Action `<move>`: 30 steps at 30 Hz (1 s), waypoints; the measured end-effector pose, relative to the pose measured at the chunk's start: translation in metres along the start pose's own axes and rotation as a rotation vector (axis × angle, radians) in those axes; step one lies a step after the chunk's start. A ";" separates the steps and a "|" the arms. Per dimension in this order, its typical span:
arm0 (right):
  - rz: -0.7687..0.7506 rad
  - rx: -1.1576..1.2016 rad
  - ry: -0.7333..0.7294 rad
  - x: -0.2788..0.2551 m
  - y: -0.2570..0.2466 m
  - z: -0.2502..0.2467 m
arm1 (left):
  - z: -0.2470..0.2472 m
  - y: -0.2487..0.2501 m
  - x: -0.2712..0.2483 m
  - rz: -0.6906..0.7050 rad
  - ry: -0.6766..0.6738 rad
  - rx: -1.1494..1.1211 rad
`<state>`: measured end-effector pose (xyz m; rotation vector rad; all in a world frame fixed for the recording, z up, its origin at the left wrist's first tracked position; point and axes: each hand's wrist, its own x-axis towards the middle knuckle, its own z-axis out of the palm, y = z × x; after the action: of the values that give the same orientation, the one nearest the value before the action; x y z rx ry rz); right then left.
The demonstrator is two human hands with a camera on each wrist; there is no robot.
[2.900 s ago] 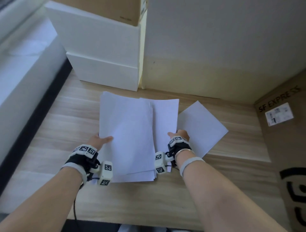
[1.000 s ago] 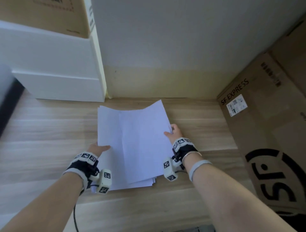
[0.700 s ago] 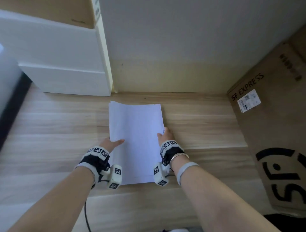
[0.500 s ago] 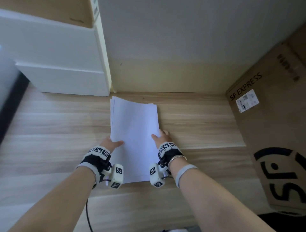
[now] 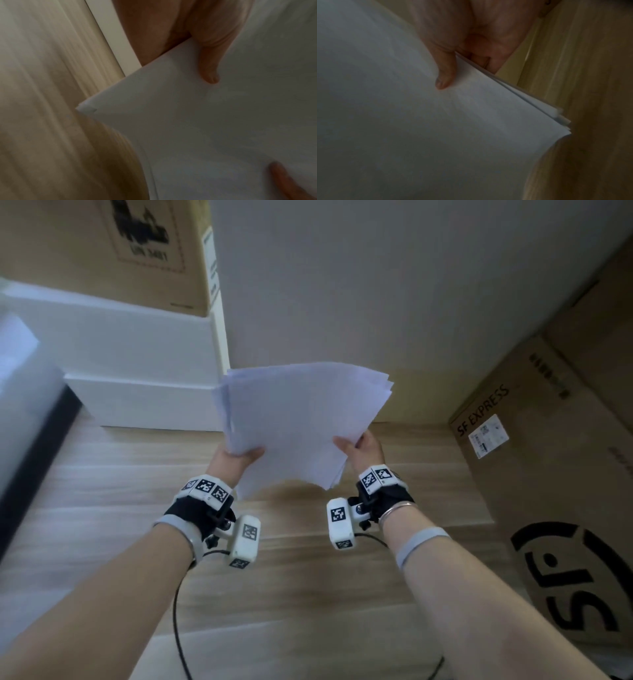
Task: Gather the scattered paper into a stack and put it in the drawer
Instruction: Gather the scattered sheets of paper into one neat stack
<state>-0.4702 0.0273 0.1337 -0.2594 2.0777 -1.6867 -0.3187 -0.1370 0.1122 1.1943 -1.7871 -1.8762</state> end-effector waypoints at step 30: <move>-0.709 -1.545 -0.341 -0.012 -0.119 0.039 | 0.016 0.004 -0.008 0.003 0.062 0.021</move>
<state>-0.4577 -0.0299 0.2448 -1.6918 2.6317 0.1875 -0.3265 -0.1205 0.1167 1.2420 -1.7794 -1.8031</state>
